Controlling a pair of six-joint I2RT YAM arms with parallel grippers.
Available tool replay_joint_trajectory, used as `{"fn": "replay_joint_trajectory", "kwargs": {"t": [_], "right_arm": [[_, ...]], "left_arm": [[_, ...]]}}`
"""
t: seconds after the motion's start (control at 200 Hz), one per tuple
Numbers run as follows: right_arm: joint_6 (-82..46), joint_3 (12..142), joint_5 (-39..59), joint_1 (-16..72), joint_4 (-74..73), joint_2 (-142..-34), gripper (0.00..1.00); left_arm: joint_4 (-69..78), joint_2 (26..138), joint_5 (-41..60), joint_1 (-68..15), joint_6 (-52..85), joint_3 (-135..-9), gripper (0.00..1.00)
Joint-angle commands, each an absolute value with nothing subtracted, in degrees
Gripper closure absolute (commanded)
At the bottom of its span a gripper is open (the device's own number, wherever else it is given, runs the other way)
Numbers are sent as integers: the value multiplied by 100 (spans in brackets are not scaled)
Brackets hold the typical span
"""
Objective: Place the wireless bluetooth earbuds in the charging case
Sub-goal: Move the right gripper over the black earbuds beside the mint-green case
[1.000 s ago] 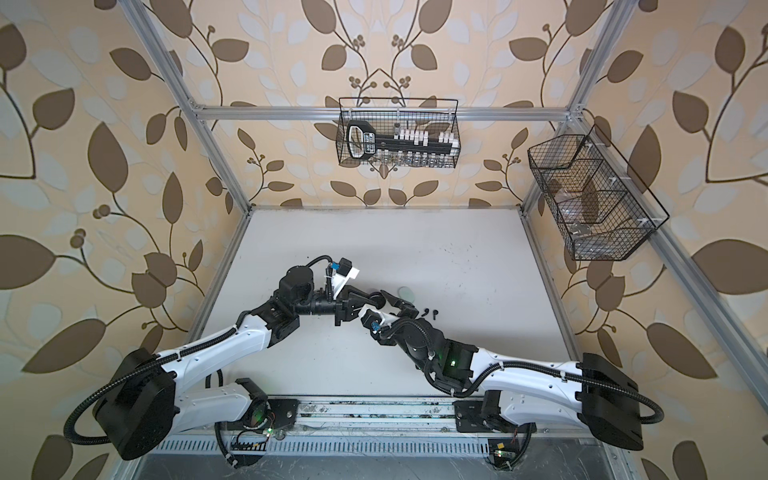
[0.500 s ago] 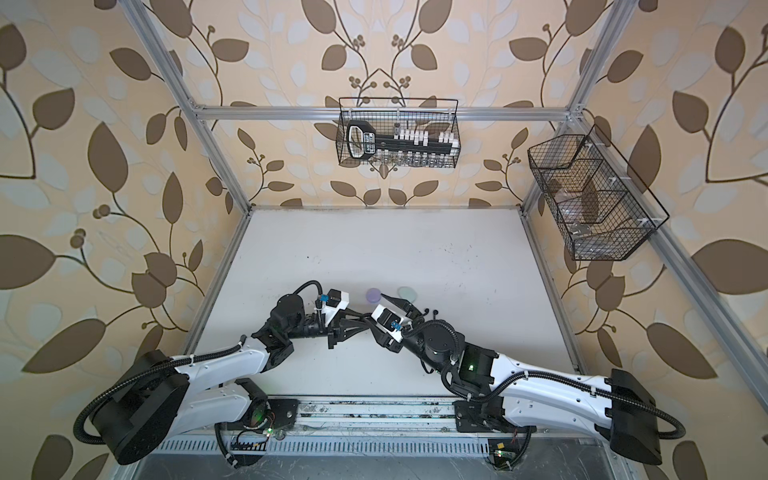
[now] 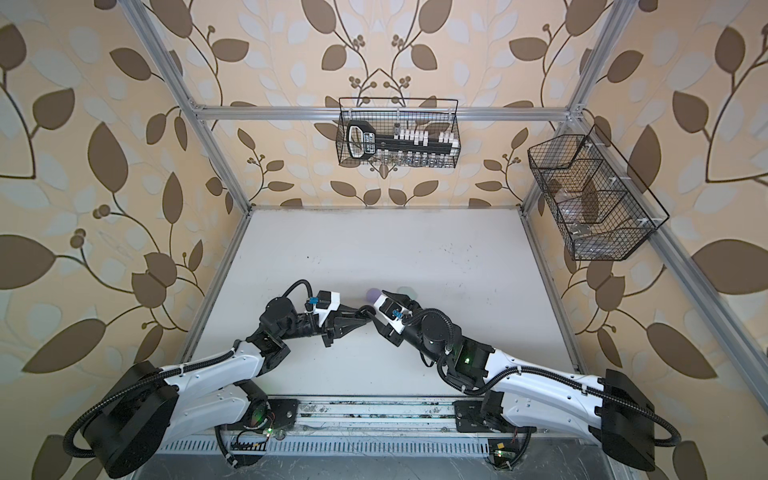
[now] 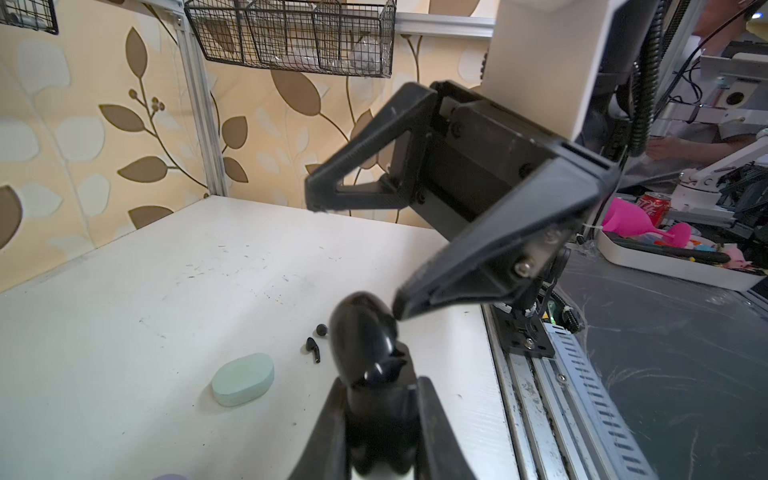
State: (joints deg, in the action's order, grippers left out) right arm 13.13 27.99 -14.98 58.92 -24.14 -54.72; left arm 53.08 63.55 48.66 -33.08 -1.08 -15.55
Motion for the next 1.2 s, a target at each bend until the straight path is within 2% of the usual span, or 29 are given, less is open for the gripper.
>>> {"fn": "replay_joint_trajectory", "kwargs": {"t": [0.0,0.22,0.355,0.485,0.555,0.58,0.65,0.735,0.8,0.945,1.195], "right_arm": [[1126,2856,-1746,5736,-2308,-5482,39],[888,2966,-1950,5631,-2296,-5615,39],[492,2947,-2817,5526,-2277,-5405,35],[-583,2908,-3331,4589,-1782,-4972,33],[-1624,3072,-3461,3838,-895,-4821,39],[-2012,3144,-3479,3561,-530,-4793,38],[-2762,3297,-3088,2851,344,-4836,35],[-2816,3399,-1963,2162,1007,-5133,36],[-2791,3522,-1460,1861,1413,-5516,38],[-2696,3781,-690,1918,1556,-6594,45],[-2669,4368,-1139,2763,1819,-7868,48]], "left_arm": [[6117,6404,5482,-3399,-52,-1604,100],[6209,6528,5316,-3395,-58,-1575,100],[6831,6806,5159,-3393,159,-1437,100],[7488,7057,4808,-3378,241,-1227,100],[7771,7234,4772,-3381,334,-1208,100],[7910,7315,4781,-3372,379,-1188,100],[8149,7499,4740,-3373,504,-1170,100],[8161,7576,4705,-3366,498,-1193,100],[8156,7594,4675,-3367,481,-1214,100],[8157,7673,4727,-3366,484,-1285,100],[8157,7508,4601,-3368,369,-1168,100]]}}
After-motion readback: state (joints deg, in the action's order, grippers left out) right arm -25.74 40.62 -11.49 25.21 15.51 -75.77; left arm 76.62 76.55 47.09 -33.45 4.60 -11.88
